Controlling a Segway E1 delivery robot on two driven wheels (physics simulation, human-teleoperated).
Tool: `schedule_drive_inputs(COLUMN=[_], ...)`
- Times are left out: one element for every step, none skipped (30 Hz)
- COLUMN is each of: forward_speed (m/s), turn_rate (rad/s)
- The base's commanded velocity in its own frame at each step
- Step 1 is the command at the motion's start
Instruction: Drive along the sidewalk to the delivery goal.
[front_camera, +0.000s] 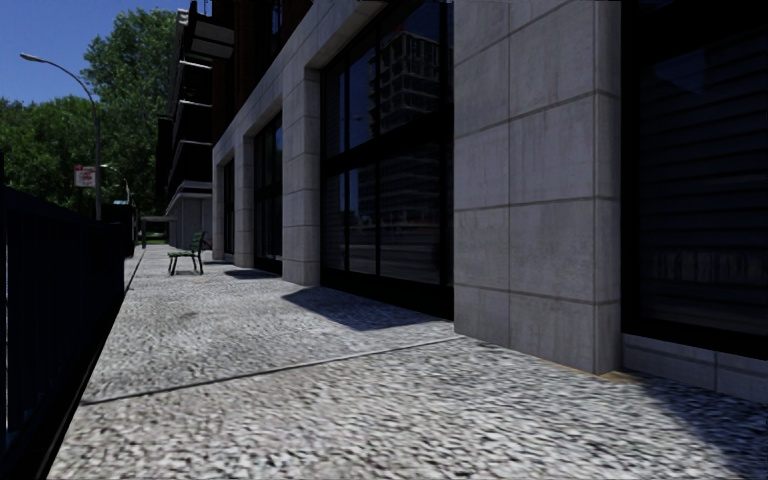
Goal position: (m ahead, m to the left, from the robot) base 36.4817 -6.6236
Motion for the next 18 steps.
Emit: schedule_drive_inputs(forward_speed=[1.54, 1.56, 1.58, 1.58, 1.61, 1.62, 1.63, 1.63, 1.63, 1.64, 1.64, 1.65, 1.67, 1.67, 1.67, 1.68, 1.69, 1.69], turn_rate=[0.56, 0.56, 0.56, 0.56, 0.56, 0.56, 0.56, 0.56, 0.56, 0.56, 0.56, 0.56, 0.56, 0.56, 0.56, 0.56, 0.56, 0.51])
